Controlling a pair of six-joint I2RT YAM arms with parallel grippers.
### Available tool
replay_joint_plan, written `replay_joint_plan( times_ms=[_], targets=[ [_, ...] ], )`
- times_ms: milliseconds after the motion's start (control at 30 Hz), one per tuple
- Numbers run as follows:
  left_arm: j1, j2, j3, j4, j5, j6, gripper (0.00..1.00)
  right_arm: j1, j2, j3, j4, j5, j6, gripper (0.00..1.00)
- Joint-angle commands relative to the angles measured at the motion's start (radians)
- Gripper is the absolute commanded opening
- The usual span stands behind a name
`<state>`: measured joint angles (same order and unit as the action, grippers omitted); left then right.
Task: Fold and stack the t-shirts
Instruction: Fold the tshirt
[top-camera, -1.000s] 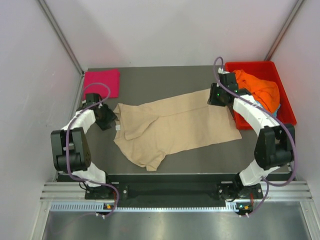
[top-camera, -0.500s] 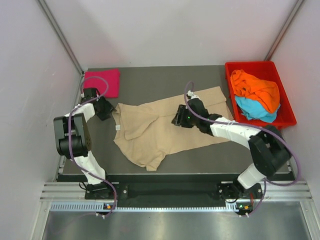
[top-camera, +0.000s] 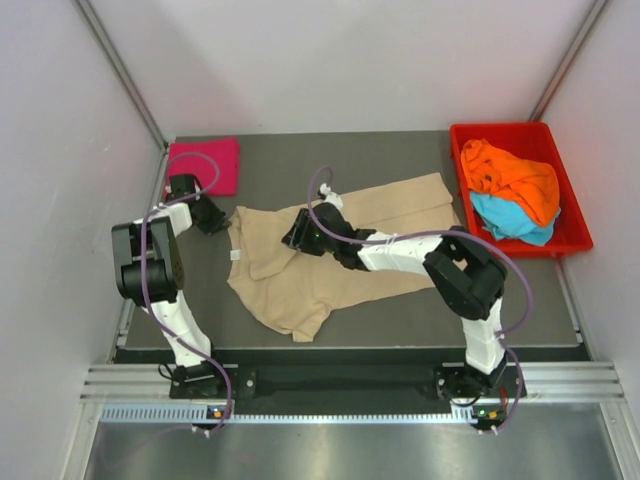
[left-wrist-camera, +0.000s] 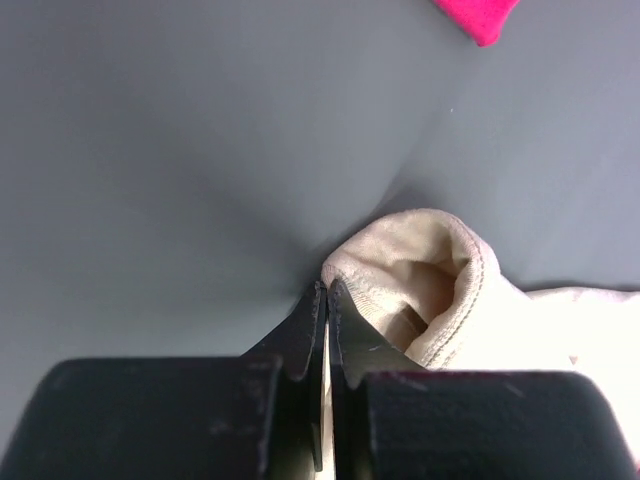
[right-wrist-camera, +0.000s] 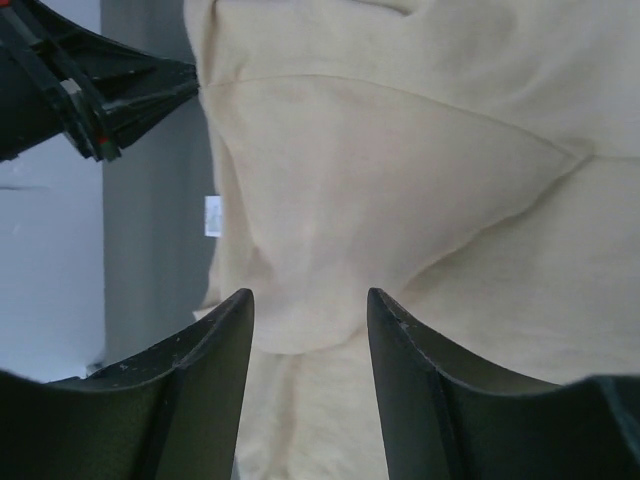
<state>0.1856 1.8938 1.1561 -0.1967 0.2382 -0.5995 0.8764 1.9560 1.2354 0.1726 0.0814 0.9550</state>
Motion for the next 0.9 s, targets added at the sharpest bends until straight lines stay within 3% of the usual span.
replay_joint_plan(
  times_ms=[0, 367, 700, 767, 800, 833, 867],
  targets=[
    [0.003, -0.055, 0.005, -0.016, -0.014, 0.000, 0.00, 0.055, 0.047, 0.073, -0.004, 0.101, 0.071, 0.50],
    [0.005, -0.036, -0.001, -0.020, -0.022, -0.016, 0.00, 0.134, 0.126, 0.199, -0.241, 0.273, 0.159, 0.51],
    [0.003, -0.025, -0.004, -0.017, -0.022, -0.020, 0.00, 0.141, 0.175, 0.237, -0.262, 0.290, 0.182, 0.48],
    [0.005, -0.027, -0.003, -0.015, -0.028, -0.025, 0.00, 0.139, 0.181, 0.249, -0.251, 0.278, 0.176, 0.37],
    [0.003, -0.025, -0.003, -0.015, -0.031, -0.026, 0.00, 0.138, 0.179, 0.249, -0.246, 0.274, 0.168, 0.28],
    [0.005, -0.025, -0.003, -0.021, -0.043, -0.026, 0.00, 0.138, 0.172, 0.259, -0.255, 0.277, 0.139, 0.11],
    [0.003, -0.027, 0.001, -0.027, -0.056, -0.025, 0.00, 0.138, 0.147, 0.268, -0.306, 0.303, 0.120, 0.05]
  ],
)
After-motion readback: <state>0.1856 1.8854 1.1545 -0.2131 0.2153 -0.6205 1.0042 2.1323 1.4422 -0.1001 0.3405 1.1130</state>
